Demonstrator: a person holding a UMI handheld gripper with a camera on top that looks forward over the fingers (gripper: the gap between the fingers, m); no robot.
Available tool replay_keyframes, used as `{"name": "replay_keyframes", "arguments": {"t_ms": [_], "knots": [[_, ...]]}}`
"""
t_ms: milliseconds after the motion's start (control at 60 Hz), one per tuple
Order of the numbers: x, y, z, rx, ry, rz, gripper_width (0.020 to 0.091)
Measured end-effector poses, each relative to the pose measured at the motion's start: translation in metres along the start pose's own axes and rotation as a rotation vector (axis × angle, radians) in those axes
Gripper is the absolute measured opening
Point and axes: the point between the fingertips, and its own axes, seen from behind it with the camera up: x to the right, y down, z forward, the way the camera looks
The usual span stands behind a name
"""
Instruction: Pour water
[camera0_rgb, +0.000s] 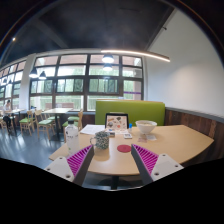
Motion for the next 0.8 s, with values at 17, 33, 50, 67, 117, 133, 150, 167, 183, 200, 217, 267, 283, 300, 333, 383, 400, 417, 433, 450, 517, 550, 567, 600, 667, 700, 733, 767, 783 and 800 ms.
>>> {"name": "replay_keyframes", "arguments": {"t_ms": [17,33,50,67,117,133,150,167,183,200,217,267,283,300,333,383,400,417,433,450,517,550,567,600,667,700,733,767,783,800], "knots": [[0.0,0.0,0.0,-0.001,0.0,0.0,0.0831],[-0.001,0.001,0.0,-0.003,-0.001,0.0,0.0829],[-0.001,0.001,0.0,-0.004,-0.003,0.0,0.0829],[-0.002,0.001,0.0,-0.005,-0.004,0.001,0.0831],[-0.005,0.003,0.001,-0.009,-0.016,0.002,0.083],[-0.008,0.003,0.002,-0.01,-0.021,0.001,0.0832],[-0.01,0.004,0.003,-0.012,-0.025,0.002,0.0831],[-0.013,0.005,0.004,-0.013,-0.029,0.002,0.083],[-0.015,0.006,0.005,-0.014,-0.032,0.003,0.083],[-0.018,0.006,0.007,-0.014,-0.036,0.003,0.083],[-0.021,0.007,0.008,-0.013,-0.04,0.004,0.083],[-0.034,0.01,0.013,-0.01,-0.064,0.002,0.0827],[-0.04,0.011,0.015,-0.004,-0.076,0.0,0.0824],[-0.047,0.012,0.017,0.006,-0.09,-0.004,0.0824],[-0.059,0.012,0.026,0.033,-0.126,-0.011,0.0823],[-0.079,0.014,0.033,0.053,-0.165,-0.011,0.0819],[-0.088,0.015,0.035,0.05,-0.17,-0.01,0.0818],[-0.094,0.018,0.039,0.048,-0.178,-0.009,0.0815],[-0.1,0.021,0.045,0.047,-0.187,-0.009,0.0814],[-0.107,0.023,0.05,0.047,-0.195,-0.008,0.0815],[-0.133,0.028,0.075,0.047,-0.214,0.001,0.0811],[-0.145,0.031,0.09,0.045,-0.221,0.004,0.081],[-0.151,0.033,0.098,0.04,-0.222,0.006,0.0813],[-0.161,0.037,0.115,0.026,-0.219,0.008,0.081],[-0.176,0.041,0.146,0.023,-0.195,0.009,0.0806],[-0.181,0.041,0.161,0.025,-0.177,0.01,0.0804],[-0.188,0.042,0.174,0.022,-0.164,0.011,0.0804],[-0.186,0.047,0.194,0.025,-0.167,0.009,0.0803],[-0.195,0.044,0.191,0.024,-0.16,0.009,0.0802],[-0.198,0.044,0.195,0.024,-0.152,0.008,0.08]]}}
